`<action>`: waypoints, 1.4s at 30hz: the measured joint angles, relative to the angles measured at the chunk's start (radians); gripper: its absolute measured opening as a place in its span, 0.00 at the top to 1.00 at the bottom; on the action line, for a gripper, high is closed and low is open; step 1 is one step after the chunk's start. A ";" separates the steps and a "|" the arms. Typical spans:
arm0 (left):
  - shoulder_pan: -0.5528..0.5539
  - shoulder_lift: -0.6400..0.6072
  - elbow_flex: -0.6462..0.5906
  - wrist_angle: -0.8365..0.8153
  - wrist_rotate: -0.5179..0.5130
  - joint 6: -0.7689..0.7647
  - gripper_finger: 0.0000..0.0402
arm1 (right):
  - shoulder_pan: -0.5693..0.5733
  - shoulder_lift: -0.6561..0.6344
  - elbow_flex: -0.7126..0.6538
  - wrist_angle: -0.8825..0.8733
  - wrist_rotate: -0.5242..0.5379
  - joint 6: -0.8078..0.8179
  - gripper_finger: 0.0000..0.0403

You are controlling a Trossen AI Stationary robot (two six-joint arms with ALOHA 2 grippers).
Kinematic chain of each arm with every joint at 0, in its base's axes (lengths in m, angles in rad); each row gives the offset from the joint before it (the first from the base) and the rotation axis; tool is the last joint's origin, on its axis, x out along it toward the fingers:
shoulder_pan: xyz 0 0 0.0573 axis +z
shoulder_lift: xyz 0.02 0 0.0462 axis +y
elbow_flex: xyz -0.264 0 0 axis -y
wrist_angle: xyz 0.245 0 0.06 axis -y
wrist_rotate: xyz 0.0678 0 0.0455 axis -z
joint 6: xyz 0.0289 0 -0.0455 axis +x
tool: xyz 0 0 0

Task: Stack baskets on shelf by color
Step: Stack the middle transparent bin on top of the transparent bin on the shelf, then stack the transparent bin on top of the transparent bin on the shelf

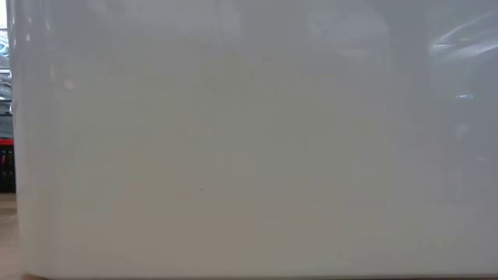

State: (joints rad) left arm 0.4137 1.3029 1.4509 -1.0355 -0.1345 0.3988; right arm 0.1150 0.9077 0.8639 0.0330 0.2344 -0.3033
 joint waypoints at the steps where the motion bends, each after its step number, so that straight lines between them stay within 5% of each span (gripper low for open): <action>1: -0.005 -0.001 0.000 0.004 -0.002 0.011 0.94 | 0.000 0.000 0.000 0.000 0.000 -0.001 0.55; 10: -0.043 -0.001 0.000 0.026 -0.014 -0.002 0.91 | -0.046 0.017 0.000 -0.090 0.093 0.006 0.55; 19: -0.057 -0.009 0.000 0.019 -0.180 -0.073 0.59 | -0.087 0.009 0.001 -0.165 0.113 0.033 0.55; 27: -0.111 -0.044 0.000 0.117 -0.222 -0.123 0.37 | -0.184 0.004 0.124 -0.510 0.209 0.111 0.55; 36: -0.210 -0.029 0.000 0.173 -0.206 -0.289 0.38 | -0.301 0.006 0.194 -0.836 0.206 0.216 0.55; 42: -0.261 -0.018 -0.001 0.177 -0.230 -0.396 0.44 | -0.435 0.060 0.173 -1.046 0.035 0.319 0.55</action>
State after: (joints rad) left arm 0.1529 1.2853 1.4499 -0.8587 -0.3645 0.0032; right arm -0.3203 0.9674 1.0370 -1.0125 0.2692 0.0159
